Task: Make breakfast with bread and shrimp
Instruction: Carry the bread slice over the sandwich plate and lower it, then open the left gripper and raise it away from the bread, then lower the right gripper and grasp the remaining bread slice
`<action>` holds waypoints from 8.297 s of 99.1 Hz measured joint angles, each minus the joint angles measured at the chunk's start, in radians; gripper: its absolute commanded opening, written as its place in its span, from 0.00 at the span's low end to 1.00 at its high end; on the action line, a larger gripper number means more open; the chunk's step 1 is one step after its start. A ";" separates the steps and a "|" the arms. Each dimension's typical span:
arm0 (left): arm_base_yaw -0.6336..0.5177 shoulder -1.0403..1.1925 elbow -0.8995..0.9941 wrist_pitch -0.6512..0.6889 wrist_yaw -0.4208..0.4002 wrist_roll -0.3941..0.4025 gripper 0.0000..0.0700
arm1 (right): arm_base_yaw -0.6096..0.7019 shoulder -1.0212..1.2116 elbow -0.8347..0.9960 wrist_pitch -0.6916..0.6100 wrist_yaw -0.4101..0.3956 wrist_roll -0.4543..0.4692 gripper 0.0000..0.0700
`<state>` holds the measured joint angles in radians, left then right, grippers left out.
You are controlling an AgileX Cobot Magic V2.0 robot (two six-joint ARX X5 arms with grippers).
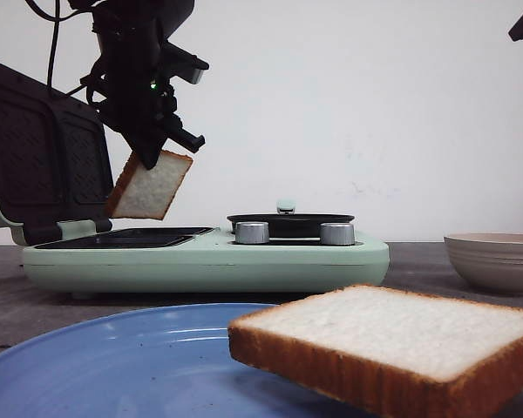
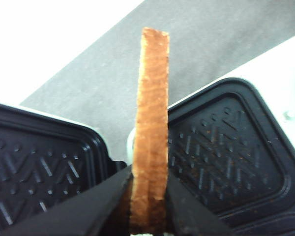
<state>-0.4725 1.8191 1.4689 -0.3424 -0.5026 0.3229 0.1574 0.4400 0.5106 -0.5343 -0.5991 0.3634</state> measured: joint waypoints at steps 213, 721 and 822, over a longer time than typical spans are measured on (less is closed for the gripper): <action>-0.018 0.035 0.005 0.048 0.034 0.004 1.00 | 0.000 0.000 0.000 -0.005 0.024 -0.026 0.56; -0.113 -1.206 -0.257 -0.602 0.449 -0.494 0.00 | 0.166 0.512 0.005 -0.293 -0.081 0.001 0.74; -0.113 -1.206 -0.257 -0.596 0.455 -0.494 0.00 | 0.229 0.618 0.005 -0.084 -0.135 0.090 0.00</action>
<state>-0.5850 0.6132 1.2118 -0.9382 -0.0479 -0.1711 0.3862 1.0584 0.5156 -0.6182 -0.7338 0.4534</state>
